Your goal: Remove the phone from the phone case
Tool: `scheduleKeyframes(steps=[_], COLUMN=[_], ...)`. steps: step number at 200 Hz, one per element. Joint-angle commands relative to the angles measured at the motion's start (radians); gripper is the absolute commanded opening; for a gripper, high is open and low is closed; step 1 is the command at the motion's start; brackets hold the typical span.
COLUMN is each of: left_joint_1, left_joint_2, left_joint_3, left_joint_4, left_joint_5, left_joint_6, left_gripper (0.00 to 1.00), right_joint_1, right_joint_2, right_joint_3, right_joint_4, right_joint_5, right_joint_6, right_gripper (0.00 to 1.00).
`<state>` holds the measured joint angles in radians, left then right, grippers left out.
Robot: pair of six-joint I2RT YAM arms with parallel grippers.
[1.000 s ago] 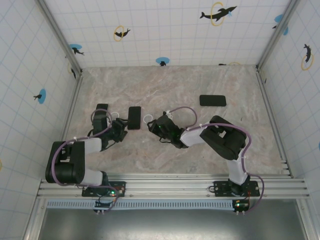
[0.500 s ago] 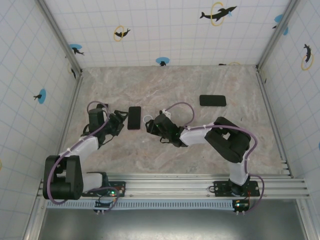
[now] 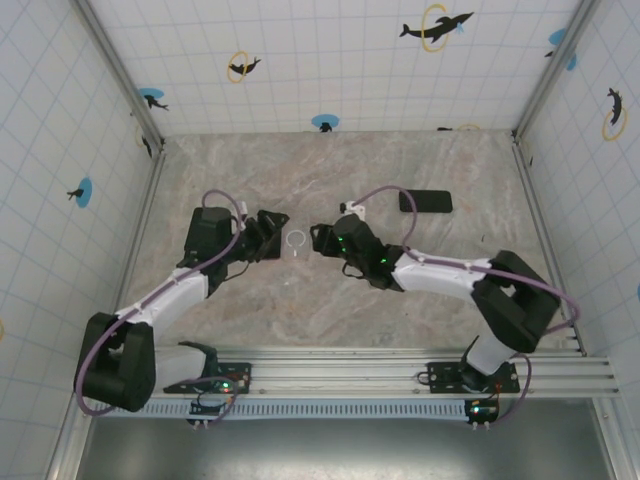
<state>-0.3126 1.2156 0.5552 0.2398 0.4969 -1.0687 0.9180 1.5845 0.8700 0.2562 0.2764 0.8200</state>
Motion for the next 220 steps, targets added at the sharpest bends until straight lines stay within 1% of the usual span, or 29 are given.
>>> scheduleKeyframes(steps=[1,4,7,10,16,24,26,29,56,60,66,93,115,135,163,194,220], left_joint_1=[-0.064,-0.071,-0.079,-0.086,-0.103,-0.104,-0.131,-0.146,-0.211,-0.223,-0.24,-0.285,-0.296,-0.299,-0.301,-0.302,-0.302], left_joint_2=[0.026,0.029,0.031,0.035,0.04,0.047,0.049,0.051,0.068,0.07,0.071,0.082,0.087,0.083,0.076,0.082,0.084], left_joint_3=[0.062,0.063,0.065,0.068,0.071,0.078,0.079,0.081,0.108,0.11,0.116,0.124,0.138,0.127,0.119,0.117,0.111], left_joint_4=[0.035,0.037,0.04,0.046,0.052,0.053,0.053,0.057,0.031,0.027,0.021,0.003,-0.042,-0.063,-0.078,-0.094,-0.1], left_joint_5=[-0.033,-0.036,-0.04,-0.043,-0.047,-0.054,-0.056,-0.058,-0.105,-0.115,-0.133,-0.172,-0.192,-0.203,-0.21,-0.213,-0.209], left_joint_6=[-0.006,-0.006,-0.006,-0.005,-0.005,-0.002,-0.002,0.0,0.025,0.028,0.031,0.052,0.089,0.111,0.132,0.153,0.158], left_gripper=[0.94,0.94,0.95,0.97,0.98,0.98,0.98,0.98,0.98,0.98,0.98,0.98,0.98,0.98,0.98,0.98,0.98], right_joint_1=[-0.039,-0.047,-0.052,-0.06,-0.075,-0.095,-0.1,-0.109,-0.179,-0.188,-0.2,-0.247,-0.292,-0.307,-0.313,-0.313,-0.317], right_joint_2=[-0.104,-0.117,-0.129,-0.144,-0.167,-0.193,-0.202,-0.212,-0.32,-0.334,-0.352,-0.399,-0.408,-0.391,-0.351,-0.273,-0.176], right_joint_3=[-0.063,-0.07,-0.078,-0.085,-0.095,-0.102,-0.104,-0.106,-0.137,-0.142,-0.143,-0.134,-0.131,-0.107,-0.087,-0.057,0.029], right_joint_4=[-0.111,-0.12,-0.128,-0.134,-0.151,-0.187,-0.203,-0.218,-0.334,-0.35,-0.376,-0.509,-0.609,-0.7,-0.767,-0.809,-0.885], right_joint_5=[0.048,0.045,0.041,0.036,0.024,0.003,-0.001,-0.008,-0.04,-0.042,-0.047,-0.07,-0.117,-0.138,-0.157,-0.195,-0.187], right_joint_6=[-0.06,-0.063,-0.068,-0.074,-0.088,-0.107,-0.112,-0.119,-0.137,-0.137,-0.135,-0.112,-0.035,0.024,0.193,0.41,0.491], right_gripper=[0.76,0.77,0.8,0.82,0.85,0.86,0.86,0.86,0.88,0.92,1.0,0.99,0.99,0.99,0.99,0.99,0.99])
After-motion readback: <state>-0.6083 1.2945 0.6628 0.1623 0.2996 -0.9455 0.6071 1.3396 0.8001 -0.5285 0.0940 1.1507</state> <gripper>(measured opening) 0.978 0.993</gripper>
